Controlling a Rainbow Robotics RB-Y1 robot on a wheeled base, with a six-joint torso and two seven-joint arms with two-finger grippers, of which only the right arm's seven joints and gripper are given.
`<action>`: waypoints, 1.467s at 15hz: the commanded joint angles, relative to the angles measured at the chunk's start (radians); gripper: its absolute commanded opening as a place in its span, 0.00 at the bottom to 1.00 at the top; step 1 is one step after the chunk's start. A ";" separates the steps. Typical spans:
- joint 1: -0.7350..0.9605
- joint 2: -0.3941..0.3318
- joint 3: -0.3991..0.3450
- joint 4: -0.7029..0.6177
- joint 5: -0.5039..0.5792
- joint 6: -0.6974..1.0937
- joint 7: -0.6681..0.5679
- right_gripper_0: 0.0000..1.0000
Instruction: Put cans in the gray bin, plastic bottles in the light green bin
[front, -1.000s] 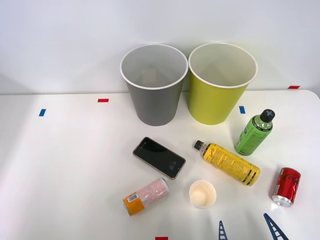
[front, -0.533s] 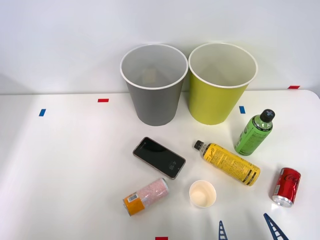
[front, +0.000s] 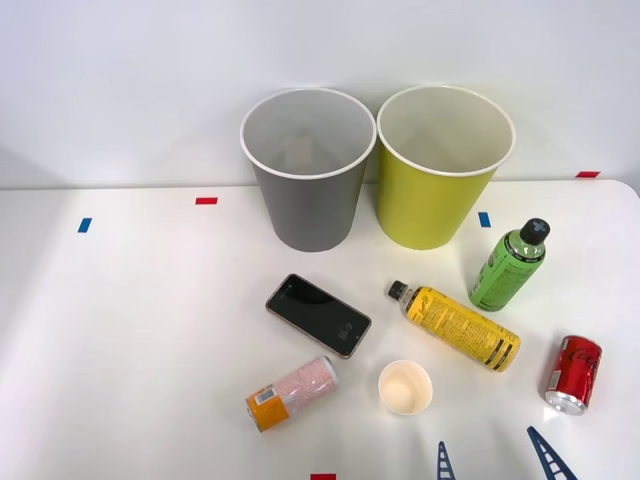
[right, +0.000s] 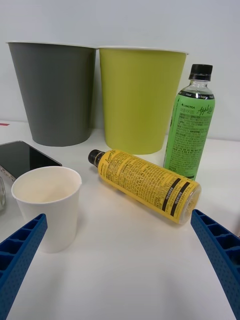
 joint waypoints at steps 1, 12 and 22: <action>0.000 0.000 0.000 0.000 0.000 0.000 0.000 1.00; 0.000 0.000 0.000 0.000 0.000 0.000 0.000 1.00; -0.008 0.008 -0.011 0.040 -0.003 0.014 0.002 1.00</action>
